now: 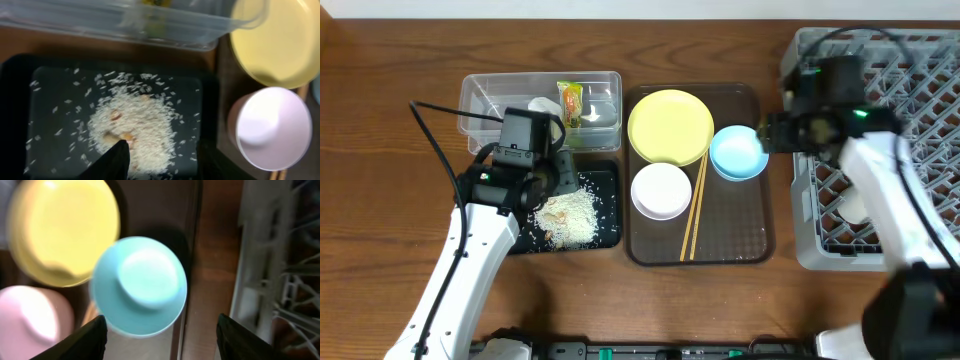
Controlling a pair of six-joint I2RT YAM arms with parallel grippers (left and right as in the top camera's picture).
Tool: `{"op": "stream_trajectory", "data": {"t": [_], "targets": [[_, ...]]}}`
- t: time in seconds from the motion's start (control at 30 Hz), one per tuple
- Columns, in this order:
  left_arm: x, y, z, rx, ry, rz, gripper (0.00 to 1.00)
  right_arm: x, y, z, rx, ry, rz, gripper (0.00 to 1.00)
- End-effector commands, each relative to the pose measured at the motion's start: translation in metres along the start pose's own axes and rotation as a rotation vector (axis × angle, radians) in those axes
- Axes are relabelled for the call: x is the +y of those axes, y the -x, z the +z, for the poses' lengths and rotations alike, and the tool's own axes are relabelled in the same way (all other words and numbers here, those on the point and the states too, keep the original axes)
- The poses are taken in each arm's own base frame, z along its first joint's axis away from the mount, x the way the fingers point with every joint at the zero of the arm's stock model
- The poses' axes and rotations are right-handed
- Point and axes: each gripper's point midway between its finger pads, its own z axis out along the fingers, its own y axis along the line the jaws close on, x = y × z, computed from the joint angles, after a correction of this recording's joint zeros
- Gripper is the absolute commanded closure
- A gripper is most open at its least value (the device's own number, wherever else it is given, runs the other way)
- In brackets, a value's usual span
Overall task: Sort waste into correct bins and load items into the dishwasher rack
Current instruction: 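Reach the right gripper to the light-blue bowl and grasp its rim, then carry the light-blue bowl with the right gripper into the rack's back row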
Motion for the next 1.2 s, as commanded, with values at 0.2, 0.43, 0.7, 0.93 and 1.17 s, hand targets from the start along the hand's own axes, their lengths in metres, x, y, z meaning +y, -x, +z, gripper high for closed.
{"op": "stream_trajectory", "data": {"t": [0.2,0.43,0.7,0.93,1.17], "targets": [[0.013,0.001,0.0,-0.016,0.068,-0.027,0.5,-0.02,-0.023,0.068,0.131,-0.167,0.098,0.45],[0.013,0.001,0.0,-0.015,0.068,-0.027,0.49,-0.024,-0.039,0.091,0.197,-0.178,0.148,0.81],[0.013,0.001,0.0,-0.016,0.068,-0.027,0.49,-0.025,-0.018,0.075,0.114,-0.176,0.149,0.99],[0.013,0.001,0.0,-0.016,0.068,-0.027,0.49,-0.044,0.052,-0.01,-0.167,-0.253,0.06,0.99],[0.012,0.003,0.0,-0.021,0.065,-0.027,0.48,-0.074,0.119,-0.103,-0.493,-0.53,-0.136,0.99]]}}
